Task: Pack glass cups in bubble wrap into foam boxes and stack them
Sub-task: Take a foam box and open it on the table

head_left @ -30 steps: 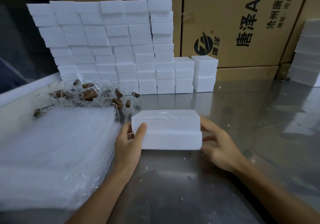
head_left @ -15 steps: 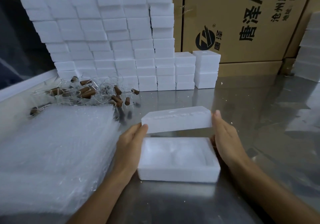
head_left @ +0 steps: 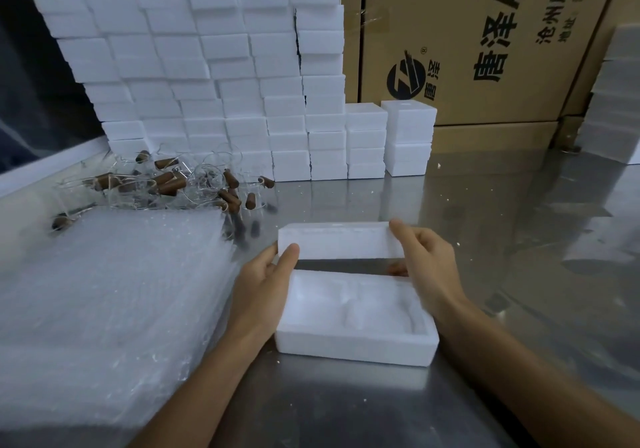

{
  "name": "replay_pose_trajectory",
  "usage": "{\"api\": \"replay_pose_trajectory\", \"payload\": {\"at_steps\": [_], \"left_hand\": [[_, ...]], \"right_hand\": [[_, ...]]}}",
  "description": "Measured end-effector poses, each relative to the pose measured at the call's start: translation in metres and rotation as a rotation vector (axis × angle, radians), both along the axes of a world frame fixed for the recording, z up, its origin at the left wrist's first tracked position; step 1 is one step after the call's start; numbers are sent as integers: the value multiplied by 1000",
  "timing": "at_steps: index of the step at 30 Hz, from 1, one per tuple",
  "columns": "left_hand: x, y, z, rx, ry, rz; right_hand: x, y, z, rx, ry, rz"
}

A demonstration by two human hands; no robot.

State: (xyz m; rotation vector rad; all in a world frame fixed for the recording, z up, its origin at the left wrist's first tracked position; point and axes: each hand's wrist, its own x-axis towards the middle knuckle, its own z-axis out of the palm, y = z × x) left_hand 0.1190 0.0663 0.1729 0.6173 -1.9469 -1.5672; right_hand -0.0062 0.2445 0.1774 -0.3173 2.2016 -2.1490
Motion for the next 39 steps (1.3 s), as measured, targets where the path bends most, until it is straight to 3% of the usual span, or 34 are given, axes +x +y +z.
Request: {"api": "replay_pose_trajectory", "payload": {"at_steps": [8,13,19,32,39], "left_hand": [[-4,-22,5,-18,-112,134],[-7,-22,4,-76,-143,149],[-5,-18,2,-160,-132,217],[-5,-22,1,-166,-112,174],[-2,-25,0,-177,-120,112]], "right_hand": [[-17,-30,4,-18,-14,14],[-16,-26,3,220,71,-77],[-12,-19,0,353,69,129],[-12,-20,-1,246,32,3],[-13,-19,0,329,48,10]]}}
